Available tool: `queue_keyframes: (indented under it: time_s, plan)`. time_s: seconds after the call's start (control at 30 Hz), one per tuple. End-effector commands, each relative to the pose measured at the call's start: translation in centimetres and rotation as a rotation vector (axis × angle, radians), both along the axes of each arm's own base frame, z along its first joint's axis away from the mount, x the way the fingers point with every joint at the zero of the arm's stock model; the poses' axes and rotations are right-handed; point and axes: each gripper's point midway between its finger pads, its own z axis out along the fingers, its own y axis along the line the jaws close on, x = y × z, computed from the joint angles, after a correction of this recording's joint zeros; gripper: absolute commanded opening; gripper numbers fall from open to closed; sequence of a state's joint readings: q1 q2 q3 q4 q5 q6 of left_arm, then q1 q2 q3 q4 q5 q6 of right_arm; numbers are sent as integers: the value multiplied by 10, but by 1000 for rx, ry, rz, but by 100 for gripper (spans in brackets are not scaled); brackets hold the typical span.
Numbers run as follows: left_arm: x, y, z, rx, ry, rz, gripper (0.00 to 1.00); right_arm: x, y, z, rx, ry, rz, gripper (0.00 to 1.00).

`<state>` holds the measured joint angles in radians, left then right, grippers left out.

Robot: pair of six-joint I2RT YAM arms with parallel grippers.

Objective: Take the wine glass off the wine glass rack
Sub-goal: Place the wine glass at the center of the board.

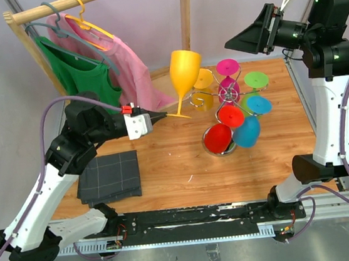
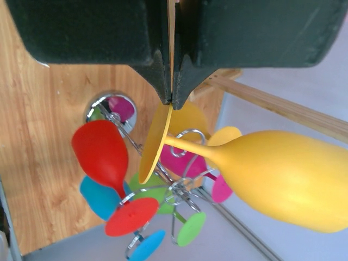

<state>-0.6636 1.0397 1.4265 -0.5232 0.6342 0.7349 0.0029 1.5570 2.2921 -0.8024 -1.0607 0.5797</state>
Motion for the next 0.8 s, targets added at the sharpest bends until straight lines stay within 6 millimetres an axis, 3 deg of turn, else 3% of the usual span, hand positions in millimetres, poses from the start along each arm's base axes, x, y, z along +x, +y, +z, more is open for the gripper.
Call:
queue_keyframes:
  time_s: [0.0,0.3,0.53,0.77]
  plan:
    - [-18,7,-24,57,6,-45,0,-18,17,14,24,-65,134,94]
    - [-40,32,-71,201,-73,-81,0,-30,60,-12,7,-11,296,90]
    - [-44,39,-78,243,-161,-101,0,-44,100,-47,-83,49,422,89]
    - [-48,41,-82,259,-196,-120,0,-58,113,-61,-113,81,481,86]
